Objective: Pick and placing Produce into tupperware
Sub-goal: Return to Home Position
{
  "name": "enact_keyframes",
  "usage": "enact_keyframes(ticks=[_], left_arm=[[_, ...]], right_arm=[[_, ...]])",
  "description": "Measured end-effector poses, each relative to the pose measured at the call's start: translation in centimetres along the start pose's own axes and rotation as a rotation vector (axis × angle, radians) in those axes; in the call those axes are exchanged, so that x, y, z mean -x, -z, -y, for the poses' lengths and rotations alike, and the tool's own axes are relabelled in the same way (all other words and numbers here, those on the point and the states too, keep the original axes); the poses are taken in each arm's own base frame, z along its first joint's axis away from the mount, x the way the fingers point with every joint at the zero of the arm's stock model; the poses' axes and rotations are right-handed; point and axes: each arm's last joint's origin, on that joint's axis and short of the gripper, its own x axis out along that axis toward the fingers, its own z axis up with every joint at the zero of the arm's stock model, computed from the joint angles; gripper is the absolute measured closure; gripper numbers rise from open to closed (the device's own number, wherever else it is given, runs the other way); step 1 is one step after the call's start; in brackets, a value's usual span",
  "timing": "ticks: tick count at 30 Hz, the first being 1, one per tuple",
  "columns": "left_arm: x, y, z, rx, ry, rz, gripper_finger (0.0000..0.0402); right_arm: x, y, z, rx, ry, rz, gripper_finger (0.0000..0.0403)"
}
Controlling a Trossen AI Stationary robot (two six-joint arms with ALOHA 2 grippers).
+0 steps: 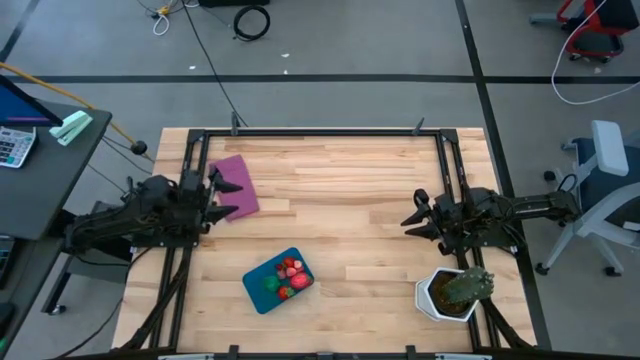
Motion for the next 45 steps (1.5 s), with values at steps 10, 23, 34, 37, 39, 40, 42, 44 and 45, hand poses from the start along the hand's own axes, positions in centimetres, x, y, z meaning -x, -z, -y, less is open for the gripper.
enact_keyframes(ticks=[10, 23, 34, 37, 39, 40, 42, 44, 45], left_arm=[[-0.2, 1.9, -0.9, -0.037, -0.107, 0.054, 0.0111], [-0.2, 2.6, -1.2, -0.008, -0.148, 0.04, 0.0111], [0.0, 4.1, -1.6, -0.031, -0.199, -0.108, 0.0111], [0.0, 4.2, -1.6, 0.019, -0.205, -0.117, 0.0111], [0.0, 4.1, -1.6, 0.053, -0.206, -0.109, 0.0111], [0.0, 4.1, -1.6, 0.072, -0.207, -0.108, 0.0111], [0.0, 4.2, -1.6, 0.08, -0.207, -0.108, 0.0111], [0.0, 4.2, -1.6, 0.067, -0.206, -0.109, 0.0111], [0.0, 4.2, -1.6, 0.053, -0.206, -0.111, 0.0111]], right_arm=[[0.0, 0.0, 0.0, 0.05, 0.016, 0.004, 0.0279], [0.0, 0.1, 0.2, 0.113, 0.047, -0.005, 0.0279], [0.0, 0.3, 0.2, 0.109, 0.051, -0.024, 0.0279], [0.0, 0.3, 0.2, 0.109, 0.051, -0.024, 0.0279], [0.0, 0.3, 0.2, 0.109, 0.051, -0.024, 0.0279], [0.0, 0.3, 0.2, 0.109, 0.051, -0.024, 0.0279], [0.0, 0.3, 0.2, 0.109, 0.051, -0.024, 0.0279], [0.0, 0.3, 0.2, 0.109, 0.051, -0.024, 0.0279], [0.0, 0.3, 0.2, 0.109, 0.051, -0.024, 0.0279]])
